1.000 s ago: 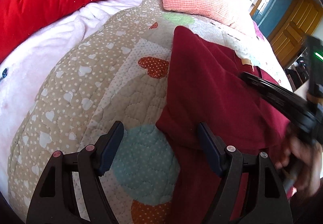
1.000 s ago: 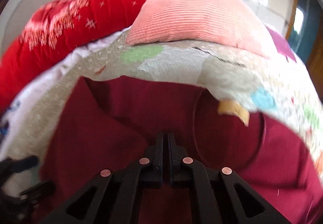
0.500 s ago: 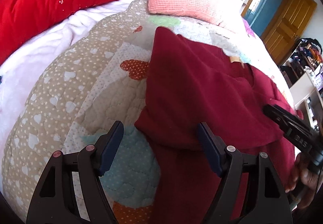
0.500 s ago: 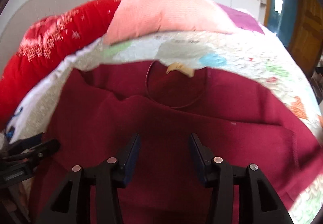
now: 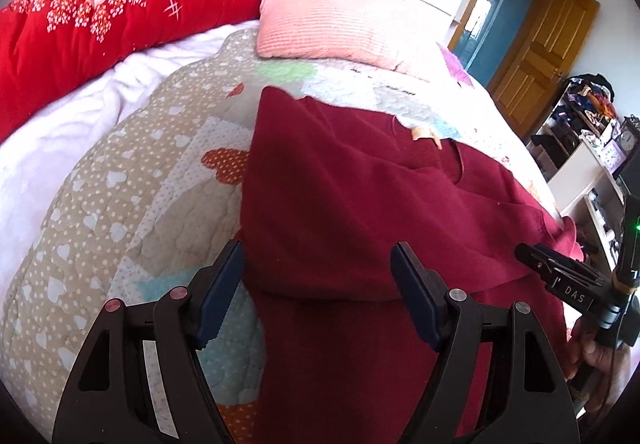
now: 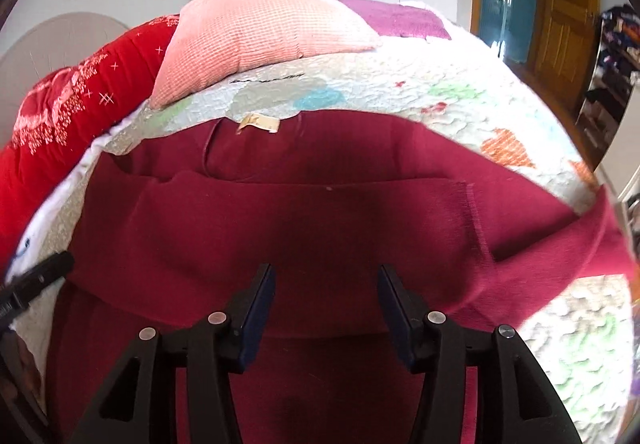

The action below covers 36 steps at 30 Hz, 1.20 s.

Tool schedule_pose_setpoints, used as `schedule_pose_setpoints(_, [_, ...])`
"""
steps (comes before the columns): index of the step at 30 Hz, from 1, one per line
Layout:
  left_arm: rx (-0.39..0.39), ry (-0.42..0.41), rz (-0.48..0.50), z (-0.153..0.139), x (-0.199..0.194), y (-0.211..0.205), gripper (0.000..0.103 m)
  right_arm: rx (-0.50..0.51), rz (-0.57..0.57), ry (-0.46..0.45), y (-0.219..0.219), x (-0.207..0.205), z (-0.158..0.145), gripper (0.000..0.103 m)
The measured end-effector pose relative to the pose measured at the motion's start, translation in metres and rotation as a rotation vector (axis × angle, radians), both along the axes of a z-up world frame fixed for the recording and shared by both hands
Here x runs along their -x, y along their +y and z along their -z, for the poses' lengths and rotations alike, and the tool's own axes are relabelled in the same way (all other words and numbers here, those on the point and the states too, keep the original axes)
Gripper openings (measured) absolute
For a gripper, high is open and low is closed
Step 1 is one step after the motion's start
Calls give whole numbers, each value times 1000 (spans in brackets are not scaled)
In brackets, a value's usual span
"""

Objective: Fold small clothes

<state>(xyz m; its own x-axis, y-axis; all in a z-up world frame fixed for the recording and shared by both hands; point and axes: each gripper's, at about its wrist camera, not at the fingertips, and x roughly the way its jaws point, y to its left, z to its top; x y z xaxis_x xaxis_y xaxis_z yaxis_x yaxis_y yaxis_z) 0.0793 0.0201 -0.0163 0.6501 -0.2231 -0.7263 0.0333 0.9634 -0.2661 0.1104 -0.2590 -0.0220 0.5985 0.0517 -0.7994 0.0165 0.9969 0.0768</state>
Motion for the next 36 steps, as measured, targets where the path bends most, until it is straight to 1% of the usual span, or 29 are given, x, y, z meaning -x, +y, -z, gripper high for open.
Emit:
schedule_pose_setpoints(2, [-16,0,7,1,-1,-3,76,9,22,-7,-5,2,0,51])
schedule_pose_setpoints(4, [-38,13,10,5,-3,-8,76,9,40,15,-10,2,9,51])
schedule_pose_setpoints(9, [-86,22,10,9,-5,-14,76,38,20,21,-13,4,9,52])
schedule_pose_setpoints(13, [-114,24,16,12,-3,-17,76,-26,39,22,-26,8,-2,52])
schedule_pose_setpoints(15, [-112,30,13,13,-3,-16,76,-50,81,-7,-45,11,-14,52])
schedule_pose_setpoints(16, [-106,33,11,13,-2,-15,76,-54,109,-25,-57,13,-20,54])
schedule_pose_setpoints(20, [-72,52,-5,14,-3,-11,76,-53,315,-71,-133,18,-41,75])
schedule_pose_setpoints(21, [-70,54,-8,15,-3,-11,76,-50,370,-61,-153,16,-42,77])
schedule_pose_setpoints(23, [-76,57,-8,16,-3,-12,76,-34,476,10,-197,8,-36,77])
schedule_pose_setpoints(24, [-81,57,-7,16,-3,-13,76,-44,501,27,-209,5,-33,77])
schedule_pose_setpoints(27, [-91,55,-3,16,-3,-15,76,-132,577,40,-243,0,-25,77])
schedule_pose_setpoints(30, [-102,55,1,17,-4,-18,76,-175,590,56,-255,-11,-15,77])
schedule_pose_setpoints(32, [-107,54,5,17,-4,-18,76,-191,576,95,-257,-22,-3,77])
schedule_pose_setpoints(33, [-106,55,6,17,-5,-18,76,-204,579,106,-259,-25,3,75])
schedule_pose_setpoints(34, [-101,57,7,17,-5,-17,76,-199,581,92,-261,-24,5,58])
schedule_pose_setpoints(35, [-95,58,7,17,-5,-16,76,-157,571,67,-259,-25,4,32])
schedule_pose_setpoints(36, [-88,60,6,16,-5,-15,76,-111,552,59,-258,-24,2,21])
